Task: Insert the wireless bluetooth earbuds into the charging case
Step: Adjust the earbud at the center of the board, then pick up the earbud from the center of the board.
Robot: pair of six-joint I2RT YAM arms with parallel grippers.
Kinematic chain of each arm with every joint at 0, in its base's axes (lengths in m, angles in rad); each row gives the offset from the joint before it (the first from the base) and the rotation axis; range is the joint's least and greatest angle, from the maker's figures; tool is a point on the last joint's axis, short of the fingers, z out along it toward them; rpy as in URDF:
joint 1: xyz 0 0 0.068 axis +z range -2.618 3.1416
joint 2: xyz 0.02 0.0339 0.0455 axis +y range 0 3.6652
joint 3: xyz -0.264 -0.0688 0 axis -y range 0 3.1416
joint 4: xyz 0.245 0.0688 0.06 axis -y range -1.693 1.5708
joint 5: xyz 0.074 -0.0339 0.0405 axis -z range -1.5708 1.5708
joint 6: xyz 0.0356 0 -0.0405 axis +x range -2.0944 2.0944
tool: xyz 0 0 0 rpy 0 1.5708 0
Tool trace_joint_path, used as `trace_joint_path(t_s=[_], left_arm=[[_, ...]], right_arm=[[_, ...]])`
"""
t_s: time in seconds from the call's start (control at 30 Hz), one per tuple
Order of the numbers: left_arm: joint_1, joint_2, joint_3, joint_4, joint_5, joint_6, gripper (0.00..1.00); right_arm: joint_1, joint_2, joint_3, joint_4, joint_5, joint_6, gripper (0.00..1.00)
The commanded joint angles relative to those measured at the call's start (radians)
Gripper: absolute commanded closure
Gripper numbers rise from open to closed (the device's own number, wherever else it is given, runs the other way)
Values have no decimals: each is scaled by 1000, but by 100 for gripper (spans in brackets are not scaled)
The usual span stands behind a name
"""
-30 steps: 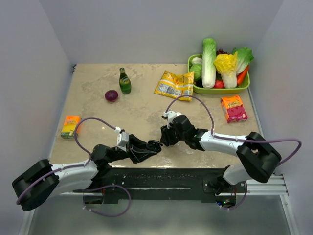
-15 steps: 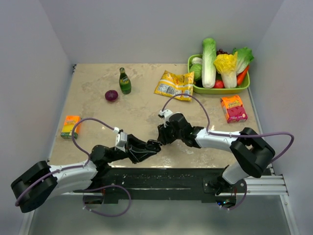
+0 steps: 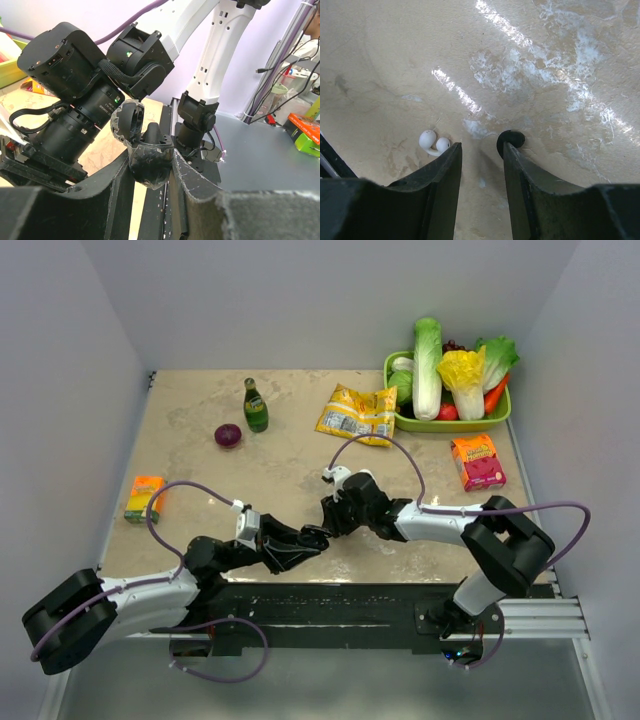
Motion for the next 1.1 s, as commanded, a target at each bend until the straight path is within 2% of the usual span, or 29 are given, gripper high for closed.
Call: trace_joint_path(t_s=[0.0, 0.3, 0.8, 1.0, 1.07], left_arm=[[-6, -8, -222, 519, -8, 36, 100], [-6, -11, -227, 518, -11, 37, 100], [-6, -10, -233, 522, -18, 37, 100], [-6, -8, -237, 527, -18, 37, 100], [-6, -8, -237, 527, -18, 37, 100]], right_arm=[[3, 20, 37, -1, 55, -6, 58], [3, 10, 34, -21, 111, 0, 60], [3, 2, 34, -41, 190, 0, 70], [3, 4, 36, -43, 201, 2, 78], [3, 5, 36, -44, 207, 2, 85]])
